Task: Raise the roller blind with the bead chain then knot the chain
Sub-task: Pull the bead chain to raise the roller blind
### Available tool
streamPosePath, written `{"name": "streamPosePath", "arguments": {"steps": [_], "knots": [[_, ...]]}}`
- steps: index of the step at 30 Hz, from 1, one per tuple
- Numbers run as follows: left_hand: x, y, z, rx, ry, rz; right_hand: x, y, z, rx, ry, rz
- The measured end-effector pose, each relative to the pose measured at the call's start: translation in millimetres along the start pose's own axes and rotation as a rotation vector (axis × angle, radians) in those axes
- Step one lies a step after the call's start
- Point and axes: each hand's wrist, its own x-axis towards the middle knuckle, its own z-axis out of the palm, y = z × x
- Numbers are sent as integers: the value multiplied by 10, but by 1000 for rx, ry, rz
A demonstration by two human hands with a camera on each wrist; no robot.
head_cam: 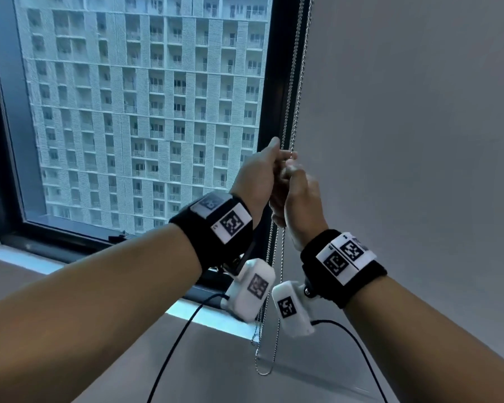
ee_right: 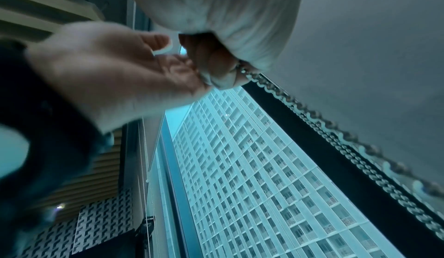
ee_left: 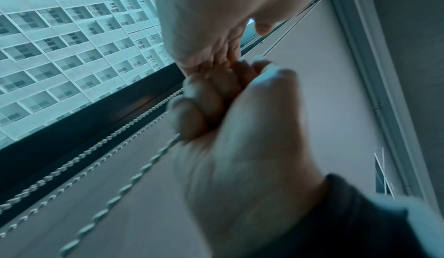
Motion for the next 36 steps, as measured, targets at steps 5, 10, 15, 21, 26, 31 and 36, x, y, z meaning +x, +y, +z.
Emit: {"name": "streamPosePath", "arguments": {"steps": [5, 10, 15, 21, 26, 31, 36], "knots": [[41, 207, 155, -29, -62, 33, -118, 150, 4, 50, -2, 54], [115, 296, 205, -67, -100, 72, -224, 193, 4, 15, 32, 84], [120, 227, 192, -70, -41, 111, -297, 183, 40, -32, 31, 51], [117, 174, 166, -100, -38, 122, -283, 275, -48, -56, -57, 68], [93, 119, 141, -85, -33, 136, -183, 338, -171, -235, -72, -22], [23, -75, 64, -91, -35, 131, 61, 166, -249, -359, -24, -169], [-101, -351, -29, -9, -3, 61, 230, -161, -164, -364, -10, -205]]}}
